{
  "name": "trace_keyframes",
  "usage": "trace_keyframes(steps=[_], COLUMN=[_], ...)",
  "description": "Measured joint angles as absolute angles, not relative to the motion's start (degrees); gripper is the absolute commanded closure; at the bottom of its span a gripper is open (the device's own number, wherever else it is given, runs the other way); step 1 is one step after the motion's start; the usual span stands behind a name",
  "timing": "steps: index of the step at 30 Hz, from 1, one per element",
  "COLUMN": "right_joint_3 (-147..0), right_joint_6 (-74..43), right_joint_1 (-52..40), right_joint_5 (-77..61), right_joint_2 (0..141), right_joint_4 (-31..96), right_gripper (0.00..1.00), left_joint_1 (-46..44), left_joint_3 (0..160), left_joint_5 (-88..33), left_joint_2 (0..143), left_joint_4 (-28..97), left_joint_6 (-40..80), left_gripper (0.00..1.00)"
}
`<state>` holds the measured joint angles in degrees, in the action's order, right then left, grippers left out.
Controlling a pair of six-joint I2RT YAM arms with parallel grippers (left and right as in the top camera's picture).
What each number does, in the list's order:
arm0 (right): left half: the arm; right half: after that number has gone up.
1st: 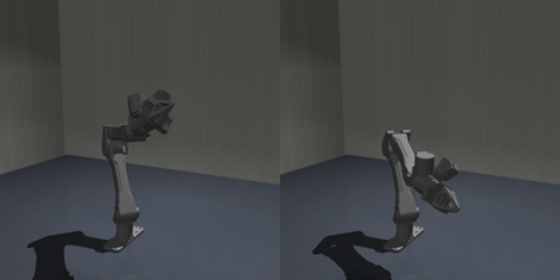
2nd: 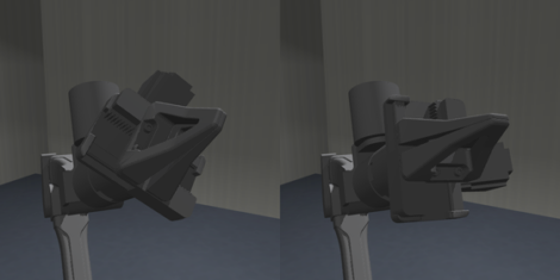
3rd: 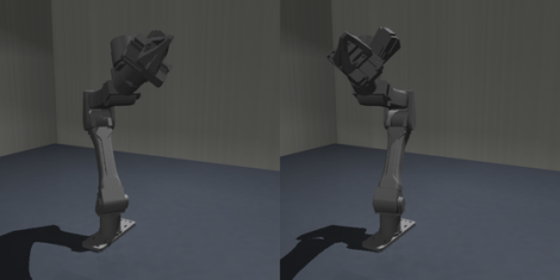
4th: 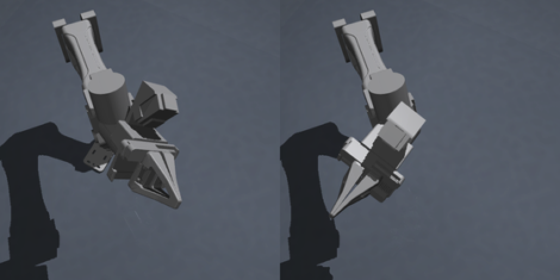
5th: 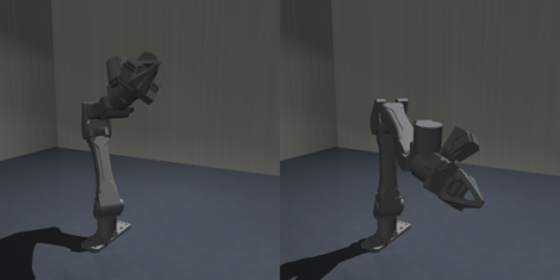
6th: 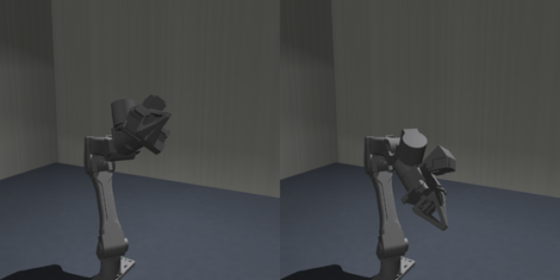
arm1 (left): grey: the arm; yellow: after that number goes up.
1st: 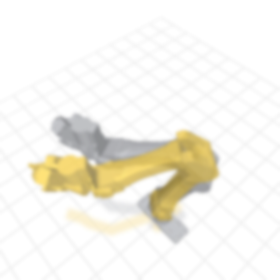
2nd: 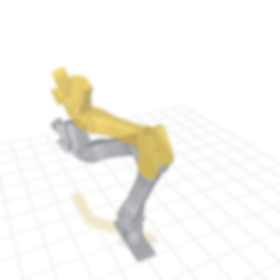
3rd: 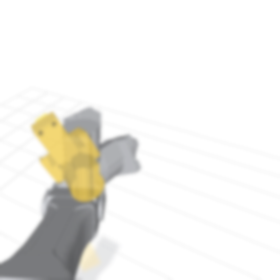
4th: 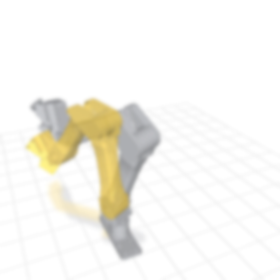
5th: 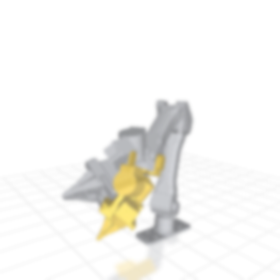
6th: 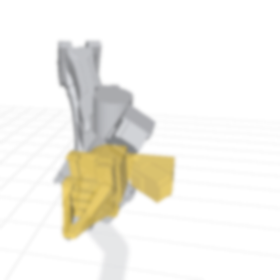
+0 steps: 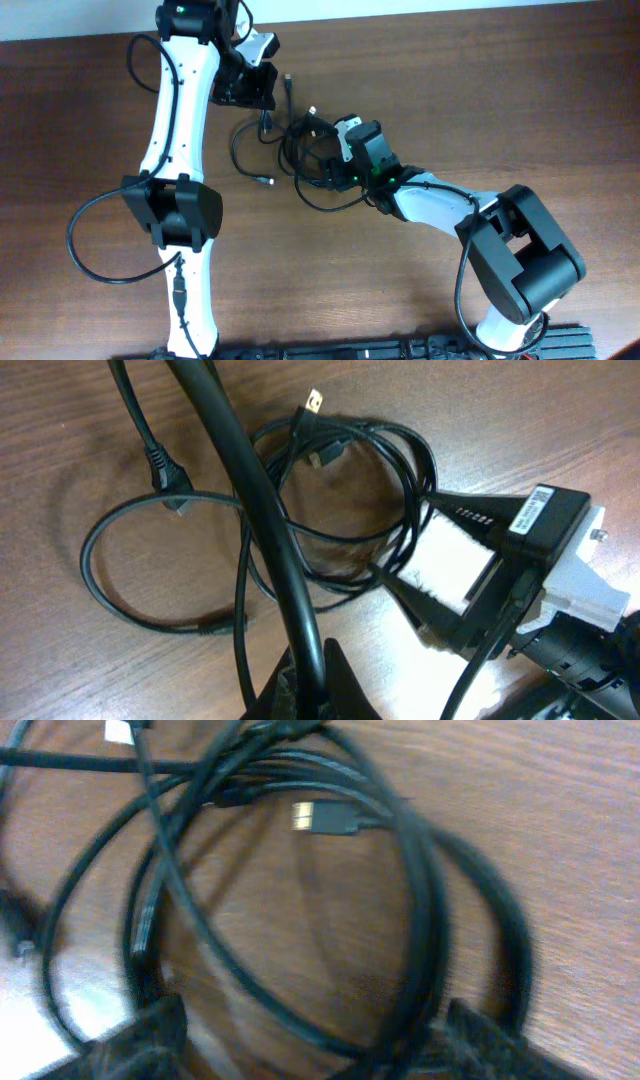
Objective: Untangle cables
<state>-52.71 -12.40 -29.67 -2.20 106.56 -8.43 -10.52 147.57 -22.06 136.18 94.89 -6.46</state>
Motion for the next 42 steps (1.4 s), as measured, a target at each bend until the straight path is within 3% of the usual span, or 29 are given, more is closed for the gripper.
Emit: trace_keyframes(steps=[1, 2, 3, 6, 13, 17, 19, 21, 24, 27, 32, 33, 36, 39, 40, 42], right_joint_3=[-52.7, -52.7, -52.7, -52.7, -58.2, -60.7, -63.3, -70.2, -74.1, -75.1, -75.0, -75.1, -75.1, -75.0, -75.0, -75.0], right_joint_6=[-16.1, -19.8, -22.2, -25.3, -24.4, -20.5, -20.5, -19.6, -19.2, -17.4, -13.8, -12.7, -11.7, -11.6, -11.6, -11.6], right_joint_1=[-29.7, -29.7, -29.7, -29.6, -28.5, -26.0, -22.1, -22.0, -22.2, -21.3, -8.8, -7.6, -6.2, -6.1, -6.1, -6.0], right_joint_5=[1.2, 5.3, 8.3, 11.6, 9.7, 3.7, -0.8, -2.7, -3.8, -0.6, 7.7, 8.0, 8.1, 8.2, 8.2, 6.3], right_joint_2=[106.6, 106.6, 106.6, 107.5, 109.6, 111.4, 113.2, 116.7, 118.8, 116.5, 94.1, 91.9, 91.2, 91.2, 91.2, 91.2], right_joint_4=[-8.3, -8.4, -8.4, -9.2, -1.5, 1.0, 3.5, 10.0, 14.8, 24.9, 40.2, 42.3, 44.3, 44.4, 44.3, 44.2], right_gripper=[0.12, 0.20, 0.37, 0.48, 0.46, 0.47, 0.63, 0.96, 0.96, 0.96, 0.96, 0.96, 0.96, 0.96, 0.93, 0.63], left_joint_1=[-10.5, -10.5, -10.5, -10.6, -11.5, -10.8, -8.9, -7.9, -8.1, -7.0, -3.1, -3.4, -3.2, -2.2, -1.9, -1.8], left_joint_3=[147.6, 147.6, 147.6, 147.6, 147.6, 147.5, 147.2, 147.2, 147.2, 147.2, 147.0, 146.1, 136.1, 123.3, 119.0, 115.9], left_joint_5=[-22.1, -22.1, -22.1, -22.0, -23.2, -35.2, -37.1, -40.2, -43.3, -35.6, -10.7, -1.3, 20.2, 28.2, 29.7, 30.7], left_joint_2=[136.2, 136.2, 136.2, 136.2, 136.2, 135.6, 132.5, 128.7, 126.1, 122.5, 121.7, 121.7, 121.7, 121.7, 121.8, 121.8], left_joint_4=[94.7, 94.7, 94.7, 94.7, 96.2, 96.6, 96.6, 96.7, 96.7, 96.7, 96.0, 95.7, 94.9, 89.1, 86.7, 84.8], left_joint_6=[-6.4, -6.4, -6.5, -6.4, -4.6, -3.4, -3.4, -3.4, -3.7, -4.8, 3.6, 9.4, 26.7, 31.5, 32.3, 32.7], left_gripper=[1.00, 1.00, 1.00, 1.00, 1.00, 1.00, 1.00, 1.00, 1.00, 1.00, 1.00, 1.00, 1.00, 1.00, 1.00, 1.00])
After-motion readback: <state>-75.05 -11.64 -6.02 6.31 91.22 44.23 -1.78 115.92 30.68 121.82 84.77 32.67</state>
